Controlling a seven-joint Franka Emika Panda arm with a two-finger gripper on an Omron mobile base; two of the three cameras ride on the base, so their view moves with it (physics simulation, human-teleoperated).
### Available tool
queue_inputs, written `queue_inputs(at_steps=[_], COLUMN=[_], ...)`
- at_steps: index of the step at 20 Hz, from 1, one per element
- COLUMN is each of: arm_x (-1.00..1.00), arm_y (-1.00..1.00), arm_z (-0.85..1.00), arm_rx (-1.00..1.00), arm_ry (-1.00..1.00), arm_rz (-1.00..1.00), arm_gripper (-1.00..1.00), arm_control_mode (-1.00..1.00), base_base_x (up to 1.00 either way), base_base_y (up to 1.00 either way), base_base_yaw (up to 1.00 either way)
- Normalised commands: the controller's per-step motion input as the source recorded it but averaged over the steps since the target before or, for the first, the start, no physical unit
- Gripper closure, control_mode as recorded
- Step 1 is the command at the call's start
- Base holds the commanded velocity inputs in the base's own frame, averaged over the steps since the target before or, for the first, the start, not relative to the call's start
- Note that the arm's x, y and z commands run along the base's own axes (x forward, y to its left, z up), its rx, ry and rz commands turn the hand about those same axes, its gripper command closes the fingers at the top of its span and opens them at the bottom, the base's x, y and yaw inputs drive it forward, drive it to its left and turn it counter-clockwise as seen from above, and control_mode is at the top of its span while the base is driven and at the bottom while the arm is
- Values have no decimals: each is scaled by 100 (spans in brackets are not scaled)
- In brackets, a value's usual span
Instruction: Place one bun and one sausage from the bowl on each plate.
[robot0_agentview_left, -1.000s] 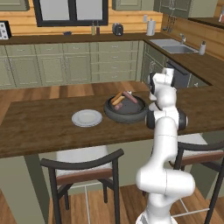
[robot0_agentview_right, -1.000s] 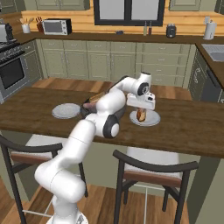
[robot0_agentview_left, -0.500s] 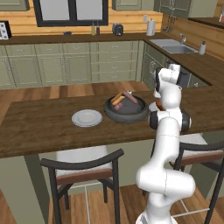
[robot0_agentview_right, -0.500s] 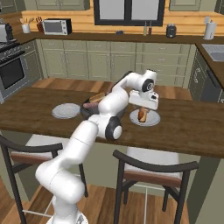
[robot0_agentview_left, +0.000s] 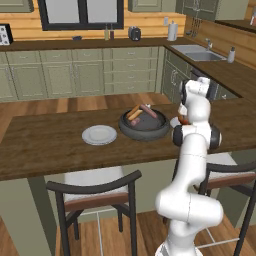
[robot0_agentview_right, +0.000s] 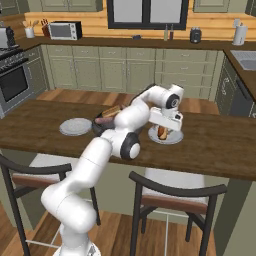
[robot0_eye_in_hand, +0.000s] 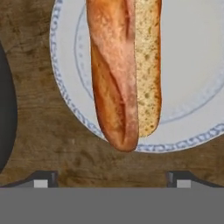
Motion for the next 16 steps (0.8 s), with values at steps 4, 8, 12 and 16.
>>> queue_inputs(at_steps=[4, 8, 12, 16], arm_x=[-94, -31, -75, -23], arm_y=[34, 89, 100, 100], arm_z=[-26, 47, 22, 6], arm_rx=[-8, -3, -23, -22], arm_ry=[-48, -33, -39, -45], arm_rz=[10, 4, 9, 8], arm_gripper=[-100, -100, -100, -100], arm_control_mode=[-100, -100, -100, -100], base_base_x=[0, 0, 0, 0], base_base_y=[0, 0, 0, 0], base_base_yaw=[0, 0, 0, 0])
